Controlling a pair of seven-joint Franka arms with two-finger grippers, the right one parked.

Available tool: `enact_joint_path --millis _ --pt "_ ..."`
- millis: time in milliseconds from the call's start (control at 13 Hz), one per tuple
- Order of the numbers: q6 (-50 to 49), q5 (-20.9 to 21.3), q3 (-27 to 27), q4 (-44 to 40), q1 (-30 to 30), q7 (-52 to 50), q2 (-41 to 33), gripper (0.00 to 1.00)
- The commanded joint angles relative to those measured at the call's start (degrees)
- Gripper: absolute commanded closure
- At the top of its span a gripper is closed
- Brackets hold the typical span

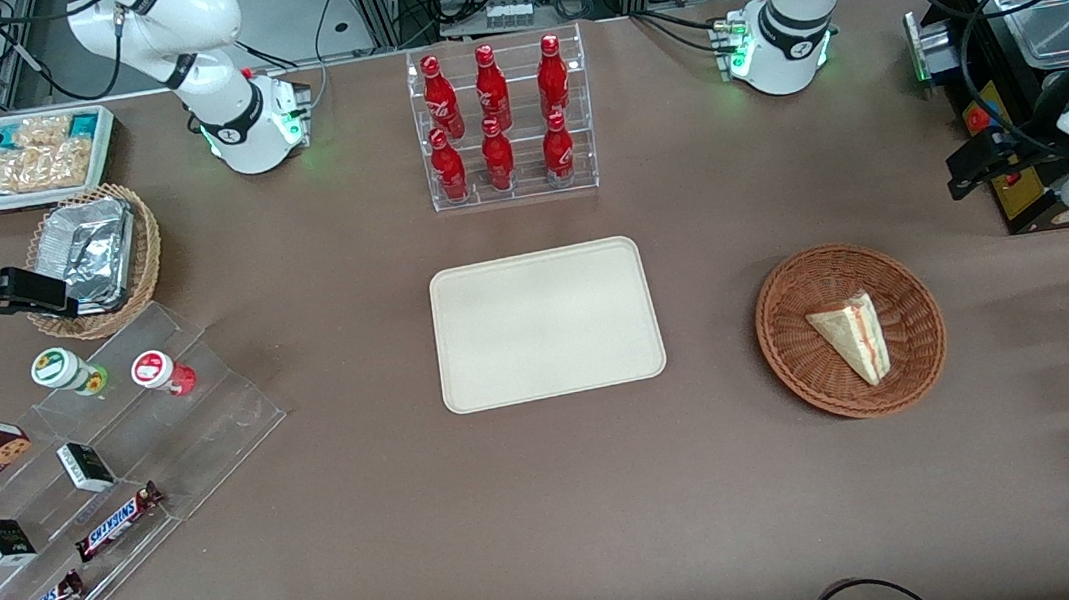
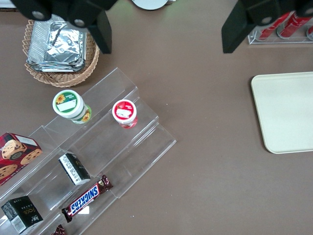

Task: Place sandwich from basket to tray
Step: 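Move the left gripper over the sandwich in the wicker basket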

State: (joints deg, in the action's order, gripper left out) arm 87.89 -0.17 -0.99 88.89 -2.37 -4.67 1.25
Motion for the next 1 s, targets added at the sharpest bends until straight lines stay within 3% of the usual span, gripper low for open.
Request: enact_joint_path --millis 0,308,923 --pt "-2.36 -0.62 -1.91 -1.27 1.92 1.33 0.51 0.00" --pt "3.30 -0.35 -1.82 5.29 1.84 -0.59 1.56 0.00" --pt "42.04 -0.44 -1.91 33.07 1.58 -18.78 1.91 0.00"
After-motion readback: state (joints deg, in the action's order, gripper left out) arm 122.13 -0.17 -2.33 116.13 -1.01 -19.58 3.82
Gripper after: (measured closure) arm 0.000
